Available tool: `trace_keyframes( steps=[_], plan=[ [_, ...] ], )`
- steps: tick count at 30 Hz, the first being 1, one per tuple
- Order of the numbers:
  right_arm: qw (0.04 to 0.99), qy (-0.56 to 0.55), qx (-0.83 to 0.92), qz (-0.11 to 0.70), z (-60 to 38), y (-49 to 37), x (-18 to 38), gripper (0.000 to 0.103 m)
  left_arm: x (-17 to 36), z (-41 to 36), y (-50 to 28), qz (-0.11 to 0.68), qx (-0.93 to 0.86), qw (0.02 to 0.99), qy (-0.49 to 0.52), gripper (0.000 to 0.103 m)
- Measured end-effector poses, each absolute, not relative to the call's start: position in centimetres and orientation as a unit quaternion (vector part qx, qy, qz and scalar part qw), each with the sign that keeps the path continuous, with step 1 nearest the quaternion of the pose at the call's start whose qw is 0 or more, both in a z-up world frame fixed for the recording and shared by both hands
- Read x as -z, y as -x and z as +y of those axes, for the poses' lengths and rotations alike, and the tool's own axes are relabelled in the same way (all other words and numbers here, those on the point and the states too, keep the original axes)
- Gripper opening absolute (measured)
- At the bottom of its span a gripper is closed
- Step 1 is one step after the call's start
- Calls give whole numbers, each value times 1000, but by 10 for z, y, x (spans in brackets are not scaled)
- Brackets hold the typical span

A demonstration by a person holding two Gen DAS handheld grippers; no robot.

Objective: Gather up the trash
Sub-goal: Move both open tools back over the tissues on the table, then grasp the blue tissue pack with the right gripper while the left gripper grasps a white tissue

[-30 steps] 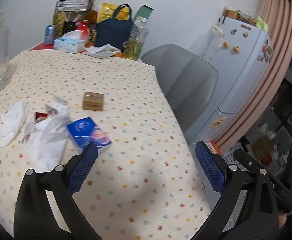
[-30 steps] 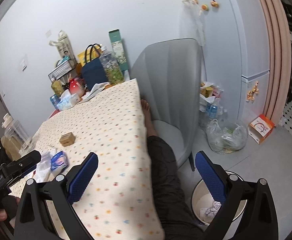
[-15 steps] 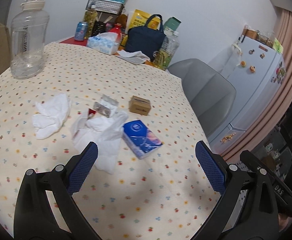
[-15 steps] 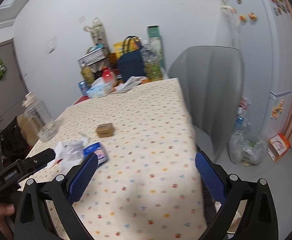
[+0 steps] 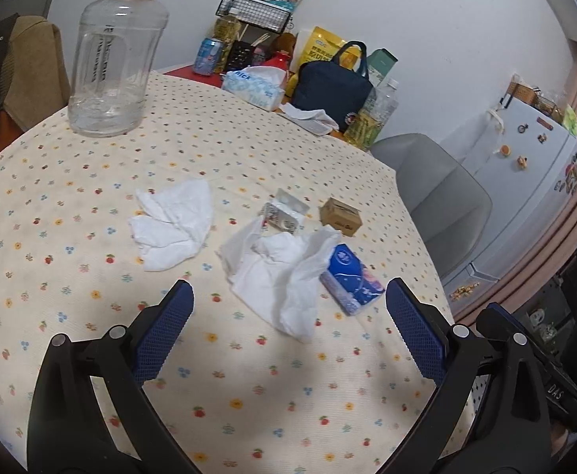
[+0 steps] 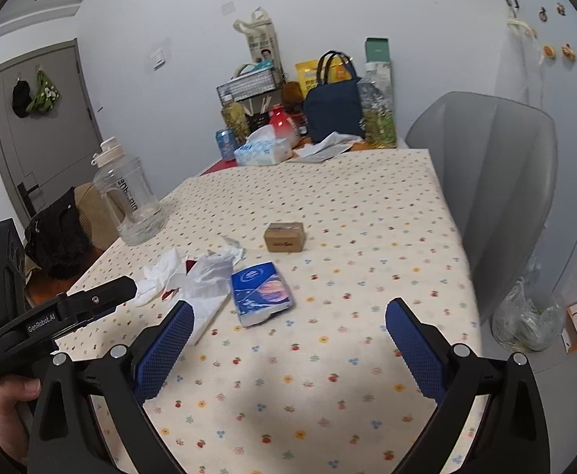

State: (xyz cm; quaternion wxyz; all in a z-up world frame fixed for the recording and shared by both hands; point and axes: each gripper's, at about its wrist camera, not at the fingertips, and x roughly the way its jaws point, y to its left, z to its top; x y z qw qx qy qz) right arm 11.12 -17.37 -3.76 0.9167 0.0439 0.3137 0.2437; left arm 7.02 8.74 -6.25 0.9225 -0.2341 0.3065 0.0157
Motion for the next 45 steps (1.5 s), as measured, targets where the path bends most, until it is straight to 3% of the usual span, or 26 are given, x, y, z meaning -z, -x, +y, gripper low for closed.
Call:
trace_keyframes(
  steps=[5, 10, 13, 17, 19, 21, 23, 37, 40, 42, 44, 45],
  plan=[
    [897, -27, -271, 348, -146, -126, 51, 95, 71, 102, -70, 313, -30, 919, 238, 95],
    [886, -12, -278, 371, -122, -145, 68, 95, 81, 111, -73, 328, -34, 912, 245, 76],
    [875, -11, -281, 393, -112, -156, 80, 86, 84, 111, -74, 331, -30, 910, 247, 65],
    [871, 2, -275, 407, -99, -169, 91, 69, 84, 110, -78, 331, -25, 909, 251, 56],
    [866, 3, -274, 418, -95, -176, 99, 52, 84, 107, -81, 333, -23, 909, 249, 53],
    [859, -4, -277, 431, -96, -181, 105, 26, 83, 105, -84, 335, -21, 909, 247, 51],
    [857, -7, -279, 434, -98, -180, 106, 18, 83, 102, -88, 336, -20, 909, 244, 51],
    [876, -47, -263, 402, -152, -159, 82, 15, 90, 60, -117, 370, -9, 907, 202, 44],
    [880, -56, -256, 396, -165, -157, 78, 15, 94, 53, -121, 381, -5, 903, 199, 32],
    [881, -60, -254, 394, -171, -157, 75, 15, 94, 48, -122, 386, -2, 902, 192, 14],
    [883, -63, -253, 390, -175, -156, 73, 15, 90, 42, -122, 387, 6, 903, 184, 4],
    [884, -65, -253, 387, -177, -156, 71, 15, 88, 40, -122, 386, 7, 905, 182, 3]
  ],
)
